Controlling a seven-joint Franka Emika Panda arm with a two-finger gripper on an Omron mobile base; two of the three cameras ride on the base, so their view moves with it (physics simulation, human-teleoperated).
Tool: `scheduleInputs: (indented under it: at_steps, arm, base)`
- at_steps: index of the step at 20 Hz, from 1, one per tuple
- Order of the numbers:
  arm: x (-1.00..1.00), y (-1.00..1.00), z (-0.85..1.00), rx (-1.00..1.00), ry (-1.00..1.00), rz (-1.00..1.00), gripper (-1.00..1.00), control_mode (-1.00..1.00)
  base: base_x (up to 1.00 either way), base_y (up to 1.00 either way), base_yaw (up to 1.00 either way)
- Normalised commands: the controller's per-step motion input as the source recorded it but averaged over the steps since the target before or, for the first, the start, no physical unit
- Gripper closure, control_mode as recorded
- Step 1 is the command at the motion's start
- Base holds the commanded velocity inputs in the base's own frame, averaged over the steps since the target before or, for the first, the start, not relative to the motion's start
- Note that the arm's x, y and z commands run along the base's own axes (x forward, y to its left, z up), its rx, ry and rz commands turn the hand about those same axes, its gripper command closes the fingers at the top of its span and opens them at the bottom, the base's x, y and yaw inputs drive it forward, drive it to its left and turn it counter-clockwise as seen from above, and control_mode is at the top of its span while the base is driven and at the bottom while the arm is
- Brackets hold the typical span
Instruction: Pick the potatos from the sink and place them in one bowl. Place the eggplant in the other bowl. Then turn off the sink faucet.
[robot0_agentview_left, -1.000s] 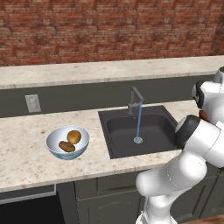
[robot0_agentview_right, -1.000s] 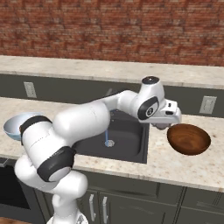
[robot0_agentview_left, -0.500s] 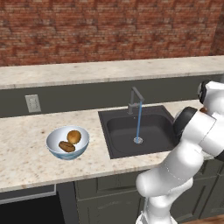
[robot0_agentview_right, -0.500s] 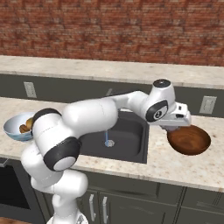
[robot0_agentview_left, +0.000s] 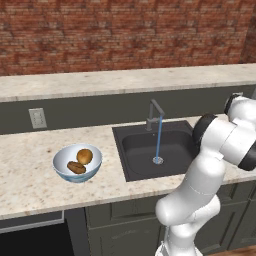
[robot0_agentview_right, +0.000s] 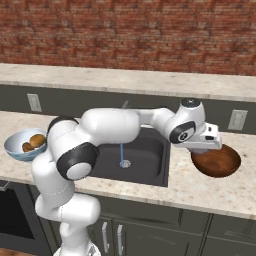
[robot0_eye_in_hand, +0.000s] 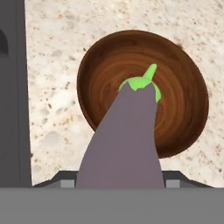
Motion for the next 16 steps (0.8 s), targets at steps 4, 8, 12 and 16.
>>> scheduleInputs:
  at_steps: [4,8,12,16]
  arm:
    - [0.11,-0.3,0.0,0.01,0.0,0.0,1.0,-1.0]
    - [0.17,-0.31,0.0,0.0,0.0,0.0,1.0,-1.0]
    - [0.21,-0.1,-0.09,0.0,0.0,0.0,1.0,-1.0]
    - [0.23,0.0,-0.27,0.0,0.0,0.0,1.0,-1.0]
  base:
    - [0.0,0.0,0.0]
    - [0.0,0.0,0.0]
    - [0.0,0.0,0.0]
    - [0.0,0.0,0.0]
